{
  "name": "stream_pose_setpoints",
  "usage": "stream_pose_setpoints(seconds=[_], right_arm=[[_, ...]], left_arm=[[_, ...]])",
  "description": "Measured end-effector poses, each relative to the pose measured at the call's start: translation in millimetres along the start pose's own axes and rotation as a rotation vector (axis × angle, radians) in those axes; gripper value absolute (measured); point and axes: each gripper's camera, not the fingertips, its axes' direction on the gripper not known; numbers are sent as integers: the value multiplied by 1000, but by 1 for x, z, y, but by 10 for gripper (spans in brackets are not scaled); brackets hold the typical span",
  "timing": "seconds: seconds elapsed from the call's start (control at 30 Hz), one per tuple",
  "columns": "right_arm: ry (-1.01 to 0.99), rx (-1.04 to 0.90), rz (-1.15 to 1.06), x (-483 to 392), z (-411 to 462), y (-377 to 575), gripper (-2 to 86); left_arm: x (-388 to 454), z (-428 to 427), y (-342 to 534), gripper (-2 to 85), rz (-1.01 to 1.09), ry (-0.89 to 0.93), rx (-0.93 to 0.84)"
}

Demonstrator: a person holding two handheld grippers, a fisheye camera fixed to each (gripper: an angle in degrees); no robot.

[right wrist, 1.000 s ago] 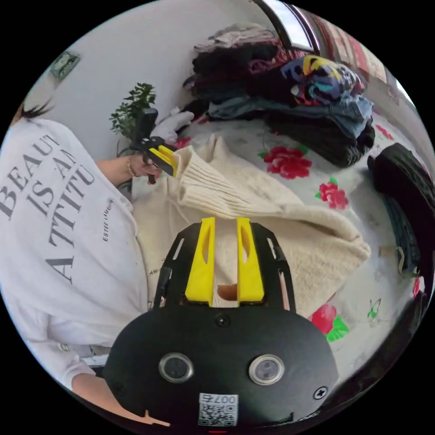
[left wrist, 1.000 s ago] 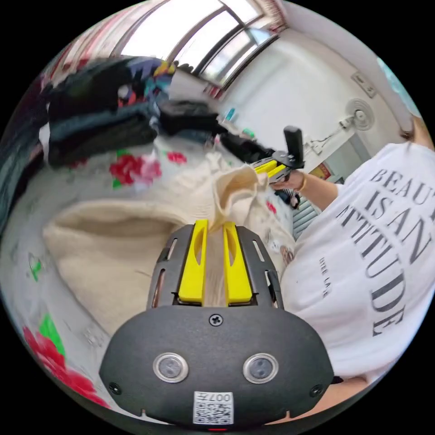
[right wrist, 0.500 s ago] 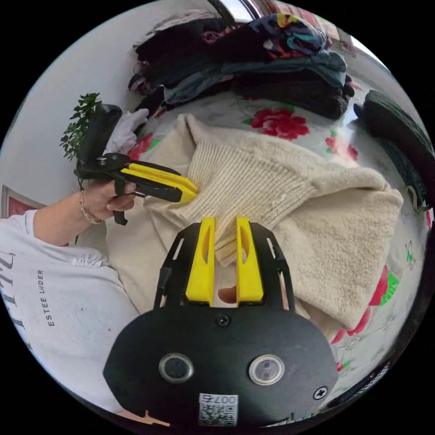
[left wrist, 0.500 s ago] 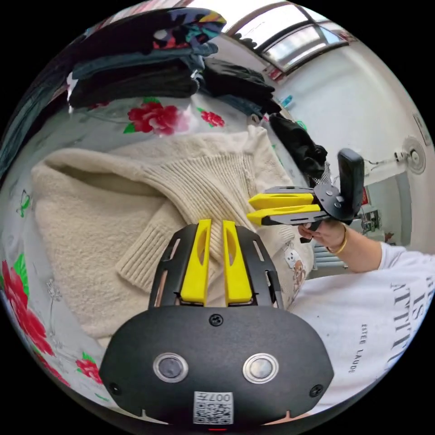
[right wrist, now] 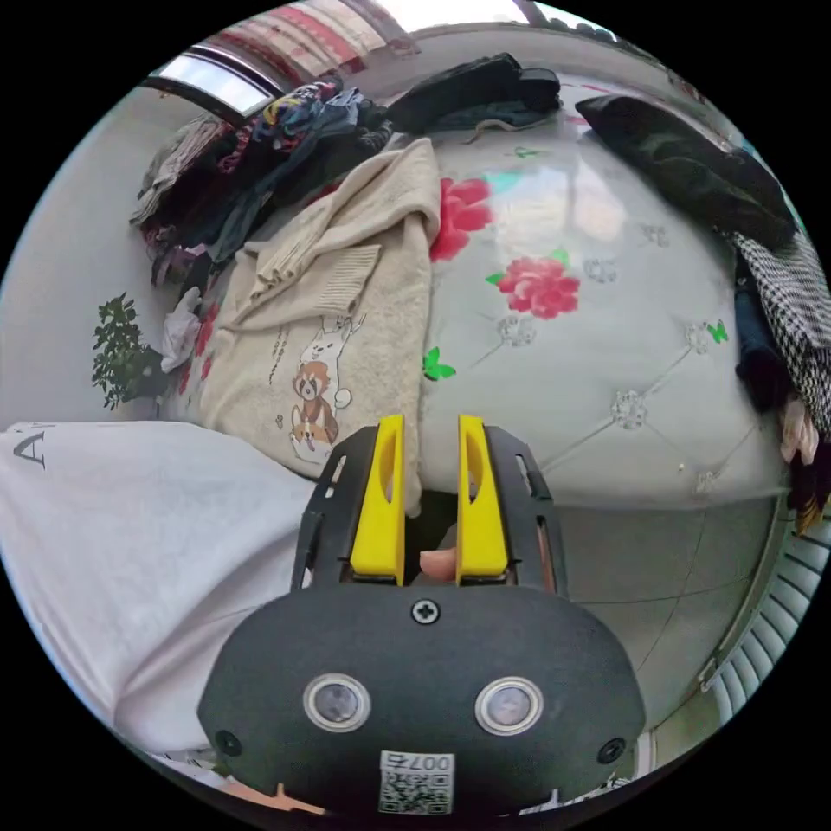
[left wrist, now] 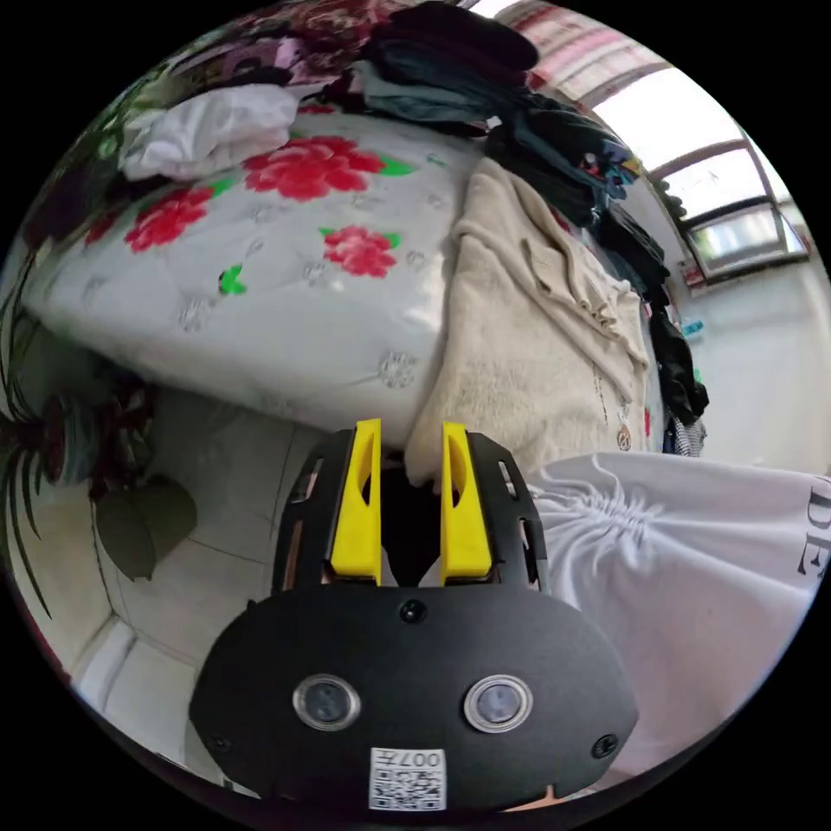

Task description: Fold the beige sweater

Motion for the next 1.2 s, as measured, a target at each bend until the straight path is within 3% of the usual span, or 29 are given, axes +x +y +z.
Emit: stream_pose_setpoints(seconds=[0.2, 0.33, 0.4, 0.53, 0.8, 0.9, 1.03, 1.1, 1.17, 1.2], right_arm=[[-56, -170, -68, 5, 31, 11, 70], [57, -264, -162, 1, 43, -11, 44], [-69, -322, -174, 7, 39, -19, 31], [-162, -318, -180, 18, 33, -34, 23], [-244, -410, -228, 29, 32, -58, 6], [-453, -299, -200, 48, -3, -83, 3], [-665, 40, -147, 71, -64, -146, 4], [-725, 207, -62, 81, -80, -179, 9], [-732, 414, 110, 90, -87, -212, 27], [-713, 458, 143, 90, -88, -218, 33]], left_arm=[[11, 41, 7, 153, 107, 127, -136], [46, 80, -20, 122, 264, -13, -282], [49, 81, -30, 95, 309, -40, -354], [40, 53, -41, 14, 399, 80, -375], [9, 7, -65, -6, 415, 367, -336], [-7, -25, -94, -7, 418, 567, -214], [-29, -59, -173, -4, 362, 814, 85], [-38, -54, -215, 0, 182, 863, 217], [-51, -28, -249, 18, -159, 910, 350], [-52, -22, -253, 25, -209, 919, 390]])
